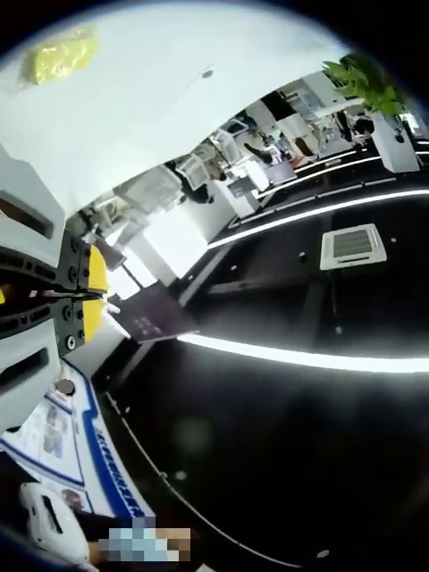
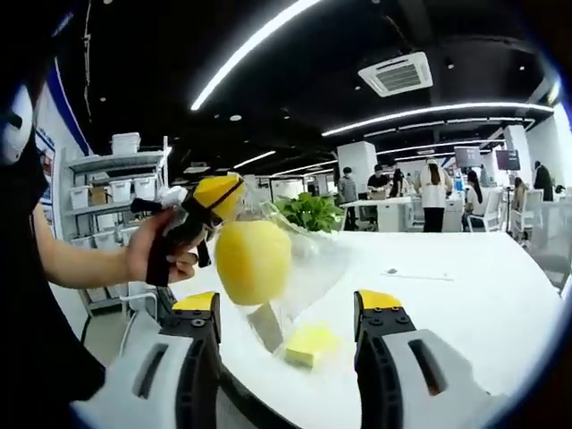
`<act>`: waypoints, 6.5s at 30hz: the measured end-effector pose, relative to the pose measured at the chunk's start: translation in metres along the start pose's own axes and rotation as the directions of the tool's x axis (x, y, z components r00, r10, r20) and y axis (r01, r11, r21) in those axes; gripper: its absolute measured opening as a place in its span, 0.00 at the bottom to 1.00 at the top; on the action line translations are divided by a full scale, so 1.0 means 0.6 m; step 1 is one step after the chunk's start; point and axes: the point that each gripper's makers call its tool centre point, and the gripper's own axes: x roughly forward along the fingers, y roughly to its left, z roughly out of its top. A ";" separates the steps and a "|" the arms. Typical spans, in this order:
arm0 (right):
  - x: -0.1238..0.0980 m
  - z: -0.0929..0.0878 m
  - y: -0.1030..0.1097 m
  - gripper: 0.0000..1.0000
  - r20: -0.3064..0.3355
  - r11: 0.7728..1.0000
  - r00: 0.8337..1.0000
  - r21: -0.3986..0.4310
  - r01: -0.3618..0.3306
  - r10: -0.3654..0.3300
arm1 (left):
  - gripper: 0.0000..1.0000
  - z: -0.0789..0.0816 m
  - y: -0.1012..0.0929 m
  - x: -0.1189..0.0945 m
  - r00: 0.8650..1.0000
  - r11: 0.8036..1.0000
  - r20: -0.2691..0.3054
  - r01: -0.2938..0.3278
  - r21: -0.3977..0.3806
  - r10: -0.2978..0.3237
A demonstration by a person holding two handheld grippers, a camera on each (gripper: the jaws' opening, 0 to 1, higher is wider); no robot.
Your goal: Compare the silicone blocks by pressing each to a similar depth, holding the contact briefly, and releasing to observe deformation and rebound differences across the visible hardness samples.
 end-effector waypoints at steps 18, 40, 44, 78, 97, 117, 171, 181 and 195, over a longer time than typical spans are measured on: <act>-0.043 -0.115 -0.060 0.79 -0.078 0.978 0.976 0.041 0.205 -0.202 | 0.00 -0.022 0.092 -0.019 0.988 0.988 -0.005 -0.154 0.005 0.154; -0.054 -0.186 -0.099 0.89 -0.149 0.948 0.939 0.029 0.316 -0.309 | 0.00 -0.152 0.286 0.042 0.937 0.914 0.003 -0.340 -0.220 0.350; -0.053 -0.189 -0.100 0.89 -0.154 0.948 0.938 0.025 0.318 -0.311 | 0.00 -0.160 0.316 0.057 0.922 0.892 0.047 -0.356 -0.279 0.383; -0.053 -0.216 -0.118 0.87 -0.237 0.926 0.901 0.015 0.378 -0.364 | 0.00 -0.168 0.536 0.022 0.563 0.560 0.047 -0.826 0.062 0.825; -0.051 -0.219 -0.117 0.88 -0.247 0.925 0.898 0.019 0.380 -0.364 | 0.19 -0.121 0.521 0.022 0.629 0.627 0.099 -0.777 0.055 0.771; -0.050 -0.229 -0.116 0.87 -0.273 0.928 0.890 -0.033 0.372 -0.366 | 0.68 -0.076 0.286 -0.091 0.802 0.664 -0.129 -0.379 0.644 0.583; -0.061 -0.261 -0.124 0.95 -0.329 0.906 0.845 -0.208 0.370 -0.421 | 1.00 -0.087 0.272 -0.343 0.595 0.356 0.009 -0.493 0.794 0.804; -0.059 -0.259 -0.122 0.94 -0.318 0.905 0.850 -0.215 0.366 -0.419 | 1.00 -0.079 0.275 -0.342 0.603 0.344 0.045 -0.513 0.786 0.796; -0.054 -0.262 -0.113 0.96 -0.323 0.919 0.863 -0.196 0.341 -0.389 | 1.00 -0.094 0.269 -0.339 0.637 0.410 -0.004 -0.491 0.769 0.771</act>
